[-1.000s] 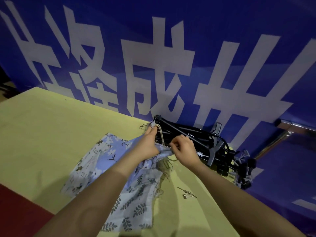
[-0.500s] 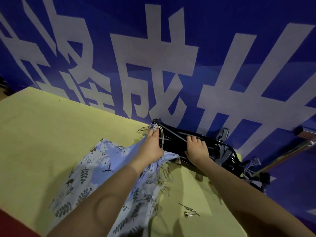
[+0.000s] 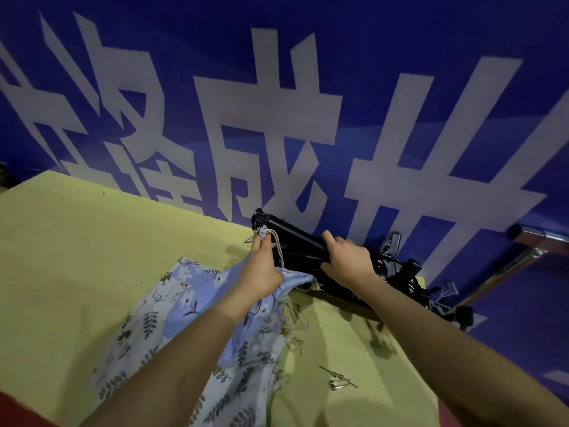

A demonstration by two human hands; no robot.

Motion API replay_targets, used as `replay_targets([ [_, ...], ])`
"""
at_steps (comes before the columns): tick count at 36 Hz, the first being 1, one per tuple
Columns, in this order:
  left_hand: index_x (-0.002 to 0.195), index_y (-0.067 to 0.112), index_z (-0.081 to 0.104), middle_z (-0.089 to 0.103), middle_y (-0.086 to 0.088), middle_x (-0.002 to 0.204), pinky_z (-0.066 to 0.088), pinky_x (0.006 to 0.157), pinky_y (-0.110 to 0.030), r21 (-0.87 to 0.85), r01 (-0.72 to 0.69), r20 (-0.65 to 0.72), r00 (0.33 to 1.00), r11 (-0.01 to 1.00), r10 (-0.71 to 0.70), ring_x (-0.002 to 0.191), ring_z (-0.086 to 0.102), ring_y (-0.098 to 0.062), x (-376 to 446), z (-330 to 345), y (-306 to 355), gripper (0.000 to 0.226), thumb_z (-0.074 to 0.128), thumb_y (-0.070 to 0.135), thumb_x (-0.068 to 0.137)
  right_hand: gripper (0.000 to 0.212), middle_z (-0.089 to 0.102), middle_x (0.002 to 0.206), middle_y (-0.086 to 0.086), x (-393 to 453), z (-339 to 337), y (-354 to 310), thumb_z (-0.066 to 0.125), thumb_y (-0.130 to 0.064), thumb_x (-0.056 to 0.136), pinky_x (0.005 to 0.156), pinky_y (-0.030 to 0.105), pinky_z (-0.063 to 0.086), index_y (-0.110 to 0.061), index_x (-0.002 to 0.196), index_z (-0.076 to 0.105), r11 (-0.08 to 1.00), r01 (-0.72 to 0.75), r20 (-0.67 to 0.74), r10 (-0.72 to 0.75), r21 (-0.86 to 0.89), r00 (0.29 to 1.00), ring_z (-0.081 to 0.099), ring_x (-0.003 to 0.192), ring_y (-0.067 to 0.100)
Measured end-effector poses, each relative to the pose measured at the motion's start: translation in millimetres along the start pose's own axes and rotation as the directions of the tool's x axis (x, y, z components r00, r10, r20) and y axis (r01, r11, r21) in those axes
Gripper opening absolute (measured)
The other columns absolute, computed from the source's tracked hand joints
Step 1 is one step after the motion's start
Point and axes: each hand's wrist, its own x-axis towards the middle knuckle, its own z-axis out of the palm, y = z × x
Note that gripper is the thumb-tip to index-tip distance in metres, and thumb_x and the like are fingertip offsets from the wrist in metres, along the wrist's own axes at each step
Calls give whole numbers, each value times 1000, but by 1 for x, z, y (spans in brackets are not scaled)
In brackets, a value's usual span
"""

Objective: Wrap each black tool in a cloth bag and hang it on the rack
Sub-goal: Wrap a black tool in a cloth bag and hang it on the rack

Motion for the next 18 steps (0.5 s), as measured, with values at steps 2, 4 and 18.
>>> replay_targets([
  [2,151,11,5,-4,-5,159,47,83,-29,-17,-6,0,1000,1000,6,136,35,-29,-7,-5,0,84,60,4,88,50,62,101,8,-5,-10,-2,60,-30,85,67,33,37,-15,126,35,1000,-1,-39,1,-13,999,59,93,31],
  [4,151,12,4,-6,-5,159,47,89,-32,-17,-16,-10,1000,1000,16,138,33,-28,-14,-10,2,85,60,5,88,45,63,94,8,-10,-20,-4,59,-27,85,66,32,35,-14,122,37,1000,3,-74,-4,-15,997,60,86,31],
  [18,150,18,-10,-21,4,157,48,91,-41,-17,-51,24,998,999,52,146,8,-31,-59,-19,-3,98,63,7,86,36,67,94,4,-75,-49,-1,61,-36,84,68,38,54,-24,115,47,969,-14,-95,38,246,995,63,84,27],
])
